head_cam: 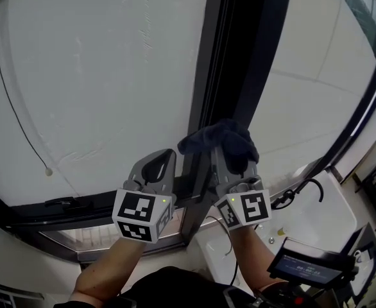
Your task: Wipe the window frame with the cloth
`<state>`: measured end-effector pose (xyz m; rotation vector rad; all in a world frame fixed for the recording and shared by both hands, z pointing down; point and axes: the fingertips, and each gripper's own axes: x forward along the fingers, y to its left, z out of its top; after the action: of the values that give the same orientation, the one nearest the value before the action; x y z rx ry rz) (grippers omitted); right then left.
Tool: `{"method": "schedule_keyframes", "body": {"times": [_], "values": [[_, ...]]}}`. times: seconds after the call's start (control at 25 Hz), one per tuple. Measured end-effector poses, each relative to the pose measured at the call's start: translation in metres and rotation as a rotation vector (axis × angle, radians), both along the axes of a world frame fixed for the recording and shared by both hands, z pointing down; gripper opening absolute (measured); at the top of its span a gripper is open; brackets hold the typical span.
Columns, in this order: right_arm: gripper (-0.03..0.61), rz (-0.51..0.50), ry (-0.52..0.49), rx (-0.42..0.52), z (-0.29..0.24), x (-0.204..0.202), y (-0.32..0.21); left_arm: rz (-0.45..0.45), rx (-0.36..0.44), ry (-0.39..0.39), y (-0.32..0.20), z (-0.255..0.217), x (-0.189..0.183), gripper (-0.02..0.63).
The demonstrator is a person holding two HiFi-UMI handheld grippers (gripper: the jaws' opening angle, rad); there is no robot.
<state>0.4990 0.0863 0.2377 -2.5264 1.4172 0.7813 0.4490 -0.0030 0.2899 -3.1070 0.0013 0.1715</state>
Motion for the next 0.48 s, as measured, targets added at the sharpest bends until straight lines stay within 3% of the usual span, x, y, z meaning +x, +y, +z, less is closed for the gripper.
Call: {"method": "schedule_keyframes", "body": {"times": [0.48], "values": [[0.067,-0.012,-0.039,-0.043,0.048,0.002,0.0,0.018,0.006,-0.064,0.004,0.046,-0.004,-0.006]]}}
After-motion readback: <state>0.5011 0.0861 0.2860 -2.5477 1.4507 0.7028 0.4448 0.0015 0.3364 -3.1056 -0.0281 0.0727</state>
